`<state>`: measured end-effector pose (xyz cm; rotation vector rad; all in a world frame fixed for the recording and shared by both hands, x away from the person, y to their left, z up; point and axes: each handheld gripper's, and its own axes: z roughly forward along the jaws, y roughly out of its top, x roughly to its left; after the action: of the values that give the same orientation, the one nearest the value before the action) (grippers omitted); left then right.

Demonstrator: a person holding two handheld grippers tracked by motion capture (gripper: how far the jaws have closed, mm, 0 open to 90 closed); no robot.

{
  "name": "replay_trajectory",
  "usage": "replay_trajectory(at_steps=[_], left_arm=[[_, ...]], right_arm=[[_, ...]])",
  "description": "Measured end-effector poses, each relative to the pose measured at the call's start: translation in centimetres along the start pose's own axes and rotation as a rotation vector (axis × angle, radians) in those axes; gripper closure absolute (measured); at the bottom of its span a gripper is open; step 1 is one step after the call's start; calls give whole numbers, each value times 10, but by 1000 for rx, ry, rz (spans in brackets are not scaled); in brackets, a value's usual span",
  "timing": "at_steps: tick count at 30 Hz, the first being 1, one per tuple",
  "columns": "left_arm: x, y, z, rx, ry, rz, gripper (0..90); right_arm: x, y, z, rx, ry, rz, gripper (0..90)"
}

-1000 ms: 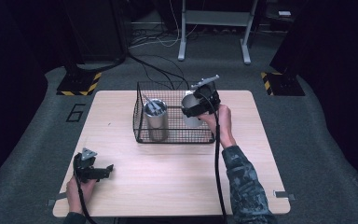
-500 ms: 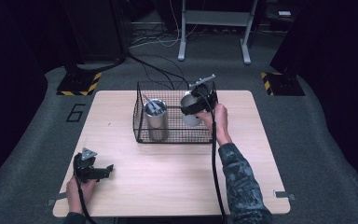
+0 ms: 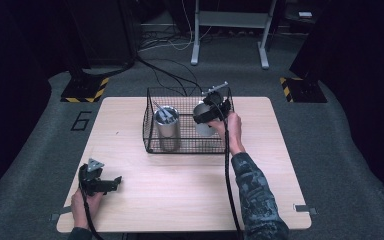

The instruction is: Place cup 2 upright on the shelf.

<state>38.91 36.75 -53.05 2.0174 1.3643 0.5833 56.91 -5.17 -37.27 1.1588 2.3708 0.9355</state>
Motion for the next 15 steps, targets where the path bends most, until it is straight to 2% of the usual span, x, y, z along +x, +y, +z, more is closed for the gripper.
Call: replay_trajectory(at_steps=[15], left_arm=[[0,0,0,2,-1,-2,7]], right_arm=[[-3,-4,22,43,-4,23,54]])
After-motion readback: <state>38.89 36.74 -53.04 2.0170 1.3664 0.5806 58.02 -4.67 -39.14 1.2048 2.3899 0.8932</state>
